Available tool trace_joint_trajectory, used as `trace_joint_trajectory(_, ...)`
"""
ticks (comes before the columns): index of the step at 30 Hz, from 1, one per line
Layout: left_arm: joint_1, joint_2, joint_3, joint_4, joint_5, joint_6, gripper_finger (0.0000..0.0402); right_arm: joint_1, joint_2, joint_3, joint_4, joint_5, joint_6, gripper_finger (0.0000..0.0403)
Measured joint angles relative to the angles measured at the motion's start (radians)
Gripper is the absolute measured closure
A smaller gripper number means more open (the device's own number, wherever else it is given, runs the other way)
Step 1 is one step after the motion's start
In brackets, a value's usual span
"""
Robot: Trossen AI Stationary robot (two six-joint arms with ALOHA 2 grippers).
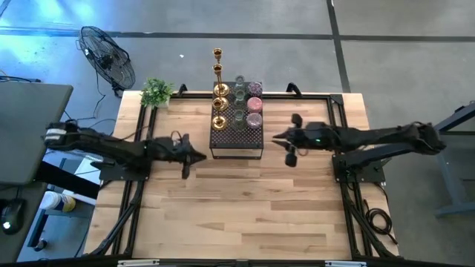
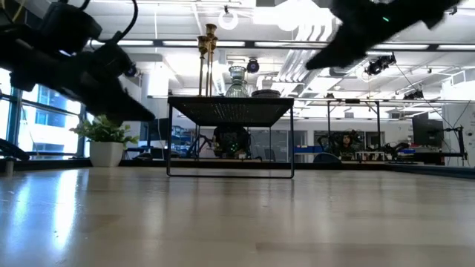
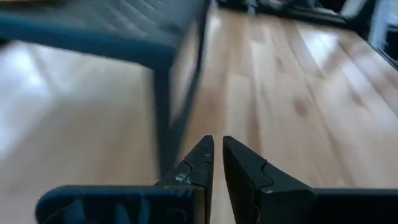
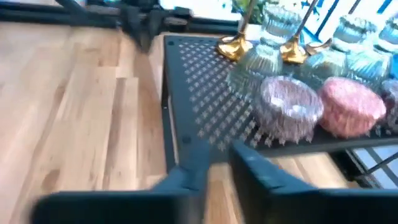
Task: Pick & Place candle stick holders
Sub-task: Return to Home Position
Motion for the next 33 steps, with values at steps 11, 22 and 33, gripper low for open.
trace_joint_trajectory(11,0.231,-0.339,0.000,-0.246,0.111,0.075,0.0369,-0.031,-0.471,-0.302,0.094,-0.059,-0.018,0.0394)
trace_joint_trajectory(22,0.343,-0.650,-0.105,-0.362,0.131,0.094,0.0369,-0.121,-0.866,-0.499,0.069,-0.182,-0.013,0.0401)
trace_joint_trajectory(33,0.443,-0.982,-0.119,-0.532,0.156,0.064,0.0369,-0.238,-0.997,-0.623,0.158,-0.183,0.009,0.0402)
